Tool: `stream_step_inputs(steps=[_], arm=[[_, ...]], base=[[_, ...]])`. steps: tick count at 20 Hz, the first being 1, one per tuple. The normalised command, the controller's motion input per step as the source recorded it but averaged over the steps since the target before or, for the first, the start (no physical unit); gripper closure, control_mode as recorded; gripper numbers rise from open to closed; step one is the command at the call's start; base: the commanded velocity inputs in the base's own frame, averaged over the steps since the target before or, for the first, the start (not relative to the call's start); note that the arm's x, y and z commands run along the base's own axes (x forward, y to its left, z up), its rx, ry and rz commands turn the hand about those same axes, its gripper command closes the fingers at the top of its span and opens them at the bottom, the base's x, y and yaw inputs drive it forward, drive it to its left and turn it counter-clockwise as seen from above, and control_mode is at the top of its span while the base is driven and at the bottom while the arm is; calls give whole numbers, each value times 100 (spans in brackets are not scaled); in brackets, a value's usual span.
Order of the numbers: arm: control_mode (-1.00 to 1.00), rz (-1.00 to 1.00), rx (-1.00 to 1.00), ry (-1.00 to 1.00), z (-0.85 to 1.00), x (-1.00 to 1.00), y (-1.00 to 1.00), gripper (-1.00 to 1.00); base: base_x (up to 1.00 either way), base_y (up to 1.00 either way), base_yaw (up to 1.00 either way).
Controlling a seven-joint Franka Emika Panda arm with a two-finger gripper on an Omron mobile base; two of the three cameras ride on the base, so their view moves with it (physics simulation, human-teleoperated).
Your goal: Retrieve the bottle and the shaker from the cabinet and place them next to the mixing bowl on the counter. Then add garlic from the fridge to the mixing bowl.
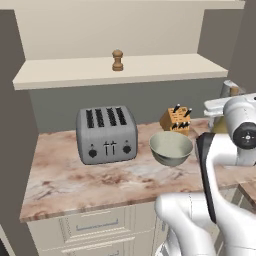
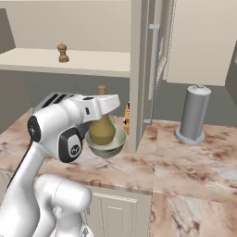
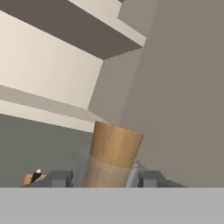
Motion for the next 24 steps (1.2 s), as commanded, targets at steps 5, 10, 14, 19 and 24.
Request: stream_step_inputs(steps=[5, 10, 14, 19, 24], arm=[[-100, 0, 8, 0, -46, -5, -7, 100], [-100, 0, 4, -3, -42, -5, -17, 100], [-100, 0, 0, -17, 0, -3, -41, 100], [-100, 0, -1, -12, -6, -1, -29, 100], [-100, 0, -2, 0, -29, 0, -13, 100]], base=[[0, 0, 0], [0, 0, 0], [0, 0, 0], [0, 0, 0], [0, 0, 0]])
